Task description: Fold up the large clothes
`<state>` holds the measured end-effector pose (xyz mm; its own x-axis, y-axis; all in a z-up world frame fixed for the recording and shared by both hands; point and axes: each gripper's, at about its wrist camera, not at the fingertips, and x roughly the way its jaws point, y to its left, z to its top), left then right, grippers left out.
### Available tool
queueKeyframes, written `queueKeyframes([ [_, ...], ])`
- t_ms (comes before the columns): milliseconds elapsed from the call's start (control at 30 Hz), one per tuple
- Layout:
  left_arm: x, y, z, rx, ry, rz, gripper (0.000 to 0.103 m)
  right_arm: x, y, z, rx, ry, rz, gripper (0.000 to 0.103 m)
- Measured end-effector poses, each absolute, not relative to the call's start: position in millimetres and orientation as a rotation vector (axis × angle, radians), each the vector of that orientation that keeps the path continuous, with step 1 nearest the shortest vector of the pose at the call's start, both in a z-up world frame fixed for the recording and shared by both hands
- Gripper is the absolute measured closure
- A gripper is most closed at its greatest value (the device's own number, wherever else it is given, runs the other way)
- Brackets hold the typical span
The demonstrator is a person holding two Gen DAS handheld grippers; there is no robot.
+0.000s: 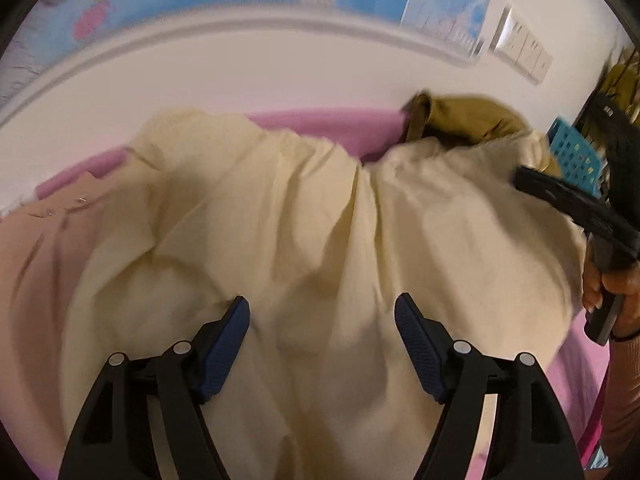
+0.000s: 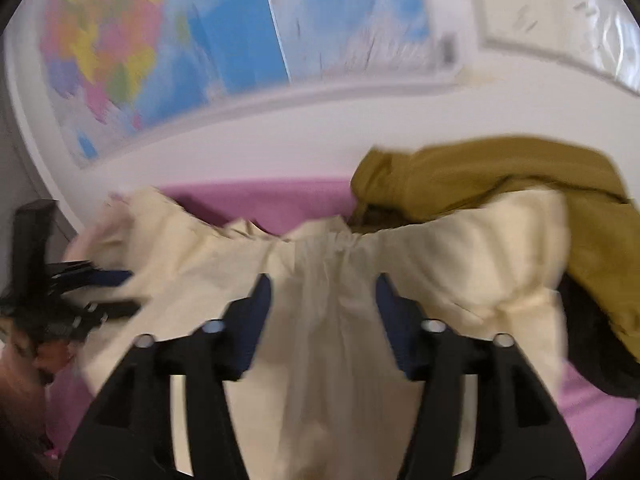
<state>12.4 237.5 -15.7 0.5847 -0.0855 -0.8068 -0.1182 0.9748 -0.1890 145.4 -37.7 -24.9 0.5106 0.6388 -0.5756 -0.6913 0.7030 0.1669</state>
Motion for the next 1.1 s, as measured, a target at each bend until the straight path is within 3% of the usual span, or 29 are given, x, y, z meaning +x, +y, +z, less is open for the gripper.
queueKeyframes([
  [67, -18.3, 244.8, 1.0, -0.224, 0.856, 0.025, 0.026, 126.4, -80.8, -17.3, -0.038, 0.608, 0.81, 0.044],
  [133, -52.8, 258.4, 12.1, -0.21, 0.78, 0.071, 0.015, 109.0, -131.8, -20.7, 0.009, 0.588, 0.774, 0.037],
  [233, -90.9, 271.6, 15.7, -0.195, 0.736, 0.153, 0.013, 93.6, -185.0, -40.8, 0.044, 0.613, 0.698, 0.026],
  [467, -114.6, 288.8, -24.4, -0.304, 0.824, 0.136, 0.009, 89.1, -217.6, -95.0, 0.036, 0.736, 0.661, 0.025],
  [567, -103.5, 276.9, -41.8, -0.302, 0.838, 0.159, 0.009, 106.5, -210.5, -104.9, 0.082, 0.785, 0.72, 0.046],
  [600, -100.3, 273.5, -45.0, -0.301, 0.844, 0.16, 0.022, 110.1, -212.0, -104.4, 0.107, 0.787, 0.749, 0.071],
  [633, -99.0, 272.9, -46.3, -0.305, 0.849, 0.181, 0.043, 112.4, -216.7, -98.7, 0.149, 0.78, 0.786, 0.087],
  [733, -108.2, 278.5, -35.2, -0.366, 0.836, 0.162, 0.076, 102.7, -249.3, -69.9, 0.281, 0.726, 0.856, 0.096],
  [833, -127.4, 285.6, -12.5, -0.505, 0.821, 0.06, 0.083, 78.2, -278.8, -27.3, 0.357, 0.625, 0.93, 0.097],
  [1000, -151.3, 270.0, -19.0, -0.573, 0.865, -0.034, 0.082, 59.0, -319.4, -8.5, 0.338, 0.59, 0.864, 0.097],
  [1067, -151.4, 265.5, -41.2, -0.563, 0.93, 0.011, 0.074, 74.8, -325.2, -43.7, 0.32, 0.738, 0.758, 0.097],
  [1100, -149.7, 263.3, -50.9, -0.559, 0.948, 0.016, 0.063, 79.3, -323.6, -60.2, 0.287, 0.798, 0.705, 0.095],
])
